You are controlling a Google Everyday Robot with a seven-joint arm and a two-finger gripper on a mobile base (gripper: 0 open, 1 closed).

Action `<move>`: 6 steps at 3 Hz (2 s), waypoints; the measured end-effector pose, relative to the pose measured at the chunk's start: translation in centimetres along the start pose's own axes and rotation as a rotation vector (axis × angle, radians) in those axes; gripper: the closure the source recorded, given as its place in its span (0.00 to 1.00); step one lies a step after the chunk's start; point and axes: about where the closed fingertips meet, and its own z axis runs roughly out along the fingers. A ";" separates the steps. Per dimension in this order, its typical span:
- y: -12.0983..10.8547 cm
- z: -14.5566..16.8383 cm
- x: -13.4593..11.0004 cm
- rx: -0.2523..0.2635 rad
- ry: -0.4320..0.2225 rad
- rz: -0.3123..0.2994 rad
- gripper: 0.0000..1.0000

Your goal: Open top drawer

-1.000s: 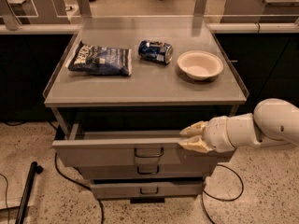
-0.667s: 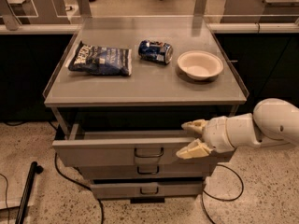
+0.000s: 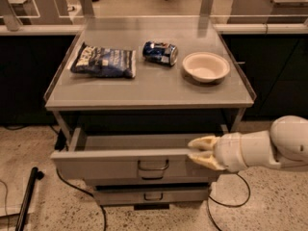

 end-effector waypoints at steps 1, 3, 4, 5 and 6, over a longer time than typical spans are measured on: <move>0.0 0.0 0.0 0.000 0.000 0.000 0.86; 0.0 0.0 0.0 0.000 0.000 0.000 0.40; 0.0 0.0 0.0 0.000 0.000 0.000 0.41; 0.0 0.0 0.0 0.000 0.000 0.000 0.64; 0.9 -0.5 0.5 -0.003 0.006 0.003 0.88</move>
Offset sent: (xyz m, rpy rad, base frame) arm 0.0000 0.0002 0.0001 0.0000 0.0001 0.0000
